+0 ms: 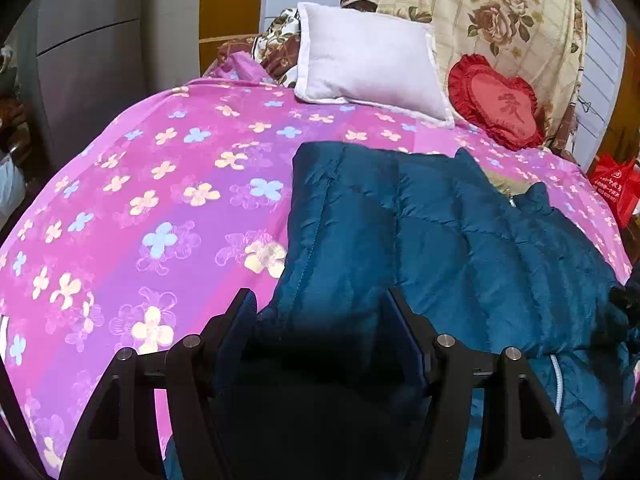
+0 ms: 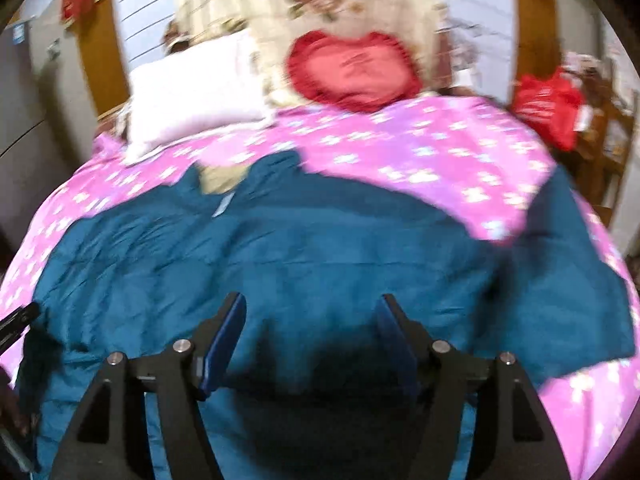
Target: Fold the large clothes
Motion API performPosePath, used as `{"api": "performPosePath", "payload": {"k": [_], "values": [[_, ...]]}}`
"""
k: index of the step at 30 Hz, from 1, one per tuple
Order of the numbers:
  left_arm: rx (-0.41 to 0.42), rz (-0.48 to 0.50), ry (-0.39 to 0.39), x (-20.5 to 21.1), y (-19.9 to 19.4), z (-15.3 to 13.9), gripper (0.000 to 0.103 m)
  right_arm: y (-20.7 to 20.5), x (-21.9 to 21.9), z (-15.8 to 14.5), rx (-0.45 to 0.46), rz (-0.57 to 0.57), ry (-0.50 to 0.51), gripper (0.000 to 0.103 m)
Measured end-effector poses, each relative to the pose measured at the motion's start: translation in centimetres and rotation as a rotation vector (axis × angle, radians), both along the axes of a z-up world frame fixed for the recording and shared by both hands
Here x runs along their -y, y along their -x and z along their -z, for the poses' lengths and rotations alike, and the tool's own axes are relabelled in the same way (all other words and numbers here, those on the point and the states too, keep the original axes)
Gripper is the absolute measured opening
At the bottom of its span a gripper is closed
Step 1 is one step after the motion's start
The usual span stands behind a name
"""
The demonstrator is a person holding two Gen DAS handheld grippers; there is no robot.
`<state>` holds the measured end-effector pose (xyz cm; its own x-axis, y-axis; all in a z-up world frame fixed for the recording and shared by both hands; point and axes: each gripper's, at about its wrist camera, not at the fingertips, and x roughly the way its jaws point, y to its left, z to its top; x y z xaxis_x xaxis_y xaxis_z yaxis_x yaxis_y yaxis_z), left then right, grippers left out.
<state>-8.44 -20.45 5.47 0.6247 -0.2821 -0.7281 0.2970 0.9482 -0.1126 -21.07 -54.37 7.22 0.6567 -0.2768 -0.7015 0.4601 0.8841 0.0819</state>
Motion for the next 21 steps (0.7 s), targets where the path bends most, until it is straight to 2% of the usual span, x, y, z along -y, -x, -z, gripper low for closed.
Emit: {"api": "performPosePath", "payload": {"k": [3,5,8,12,17,21], "values": [[-0.016,-0.002,-0.006,0.1,-0.4,0.7,0.047,-2.3,-0.2,2.2,-0.056,-0.031,0.002,0.071],[-0.025,0.002,-0.001,0.0,-0.6,1.0,0.047,-2.7,0.7,3.9,-0.088,0.022,0.0,0.071],[-0.025,0.003,-0.003,0.0,-0.5,1.2,0.047,-2.4,1.8,5.5,-0.077,0.05,-0.059,0.072],[-0.016,0.002,-0.016,0.1,-0.3,1.1,0.047,-1.3,1.9,4.9,-0.125,0.042,-0.037,0.072],[-0.012,-0.004,-0.021,0.2,0.0,0.8,0.047,1.5,1.8,2.9,-0.093,0.066,0.017,0.073],[-0.001,-0.004,-0.011,0.1,0.4,0.1,0.047,1.7,2.2,5.3,-0.19,0.062,0.046,0.073]]}}
